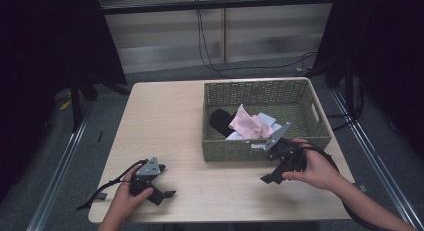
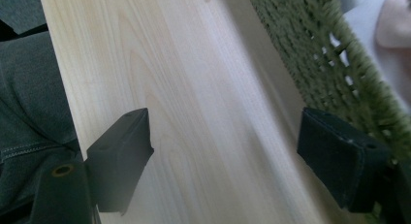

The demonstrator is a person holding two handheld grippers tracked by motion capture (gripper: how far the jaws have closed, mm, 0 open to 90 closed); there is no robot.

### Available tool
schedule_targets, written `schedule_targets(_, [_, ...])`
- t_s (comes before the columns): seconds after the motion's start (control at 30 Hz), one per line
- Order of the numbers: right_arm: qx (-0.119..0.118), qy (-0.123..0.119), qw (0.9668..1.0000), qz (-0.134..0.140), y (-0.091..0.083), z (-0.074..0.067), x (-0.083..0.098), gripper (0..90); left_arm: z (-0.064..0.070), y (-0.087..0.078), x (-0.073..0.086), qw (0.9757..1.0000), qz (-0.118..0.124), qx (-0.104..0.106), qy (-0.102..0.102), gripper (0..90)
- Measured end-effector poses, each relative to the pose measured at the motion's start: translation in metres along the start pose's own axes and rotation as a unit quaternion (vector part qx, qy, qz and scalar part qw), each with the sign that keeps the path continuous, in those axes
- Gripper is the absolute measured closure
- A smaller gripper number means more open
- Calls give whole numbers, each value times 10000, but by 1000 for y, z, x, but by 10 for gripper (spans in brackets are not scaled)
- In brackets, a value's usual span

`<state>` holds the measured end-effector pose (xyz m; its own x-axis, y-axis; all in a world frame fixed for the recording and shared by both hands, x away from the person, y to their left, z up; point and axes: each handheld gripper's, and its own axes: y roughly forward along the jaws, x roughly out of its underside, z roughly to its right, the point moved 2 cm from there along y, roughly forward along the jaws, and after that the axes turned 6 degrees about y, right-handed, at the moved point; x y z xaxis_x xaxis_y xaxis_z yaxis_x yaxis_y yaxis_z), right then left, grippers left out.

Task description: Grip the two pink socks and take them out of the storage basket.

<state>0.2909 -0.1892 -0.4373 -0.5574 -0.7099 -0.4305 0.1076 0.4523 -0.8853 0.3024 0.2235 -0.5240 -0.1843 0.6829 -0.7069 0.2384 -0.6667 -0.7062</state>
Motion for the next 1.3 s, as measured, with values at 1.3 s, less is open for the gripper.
schedule_targets(1.3, [639, 555, 9964, 109, -43, 77, -95, 296, 0, 0, 0, 10000, -3, -1, 10, 0])
